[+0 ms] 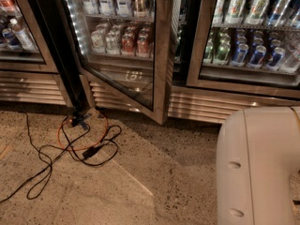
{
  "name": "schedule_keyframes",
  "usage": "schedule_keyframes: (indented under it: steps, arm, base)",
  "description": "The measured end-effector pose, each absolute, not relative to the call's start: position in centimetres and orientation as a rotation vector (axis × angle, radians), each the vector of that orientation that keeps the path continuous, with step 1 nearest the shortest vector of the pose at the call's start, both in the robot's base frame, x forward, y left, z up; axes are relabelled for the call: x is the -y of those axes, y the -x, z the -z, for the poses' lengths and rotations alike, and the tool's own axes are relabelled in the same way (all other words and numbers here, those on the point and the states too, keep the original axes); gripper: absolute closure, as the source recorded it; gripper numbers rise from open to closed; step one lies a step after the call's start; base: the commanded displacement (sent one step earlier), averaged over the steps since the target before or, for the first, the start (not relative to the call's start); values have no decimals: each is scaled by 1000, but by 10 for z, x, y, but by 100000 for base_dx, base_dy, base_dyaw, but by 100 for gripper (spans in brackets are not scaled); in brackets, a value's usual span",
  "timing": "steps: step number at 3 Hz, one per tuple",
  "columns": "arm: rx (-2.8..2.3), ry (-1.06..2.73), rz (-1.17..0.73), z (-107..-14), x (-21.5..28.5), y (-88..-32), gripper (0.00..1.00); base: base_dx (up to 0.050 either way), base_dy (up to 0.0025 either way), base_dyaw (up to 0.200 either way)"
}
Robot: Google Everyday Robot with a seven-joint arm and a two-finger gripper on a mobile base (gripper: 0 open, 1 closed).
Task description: Open left fridge door
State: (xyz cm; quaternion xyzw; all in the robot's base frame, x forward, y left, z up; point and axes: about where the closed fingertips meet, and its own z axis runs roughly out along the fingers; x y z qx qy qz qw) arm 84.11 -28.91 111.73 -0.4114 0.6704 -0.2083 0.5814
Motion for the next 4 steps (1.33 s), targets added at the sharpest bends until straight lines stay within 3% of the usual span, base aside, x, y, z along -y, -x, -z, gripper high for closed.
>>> schedule_keyframes:
  steps: [3,4]
  arm:
    - [-1566,961,486,-1117,289,-841,66]
    - [-1559,937,395,-1114,278,-842,89]
  base:
    - [0,0,0]
    - [0,0,0]
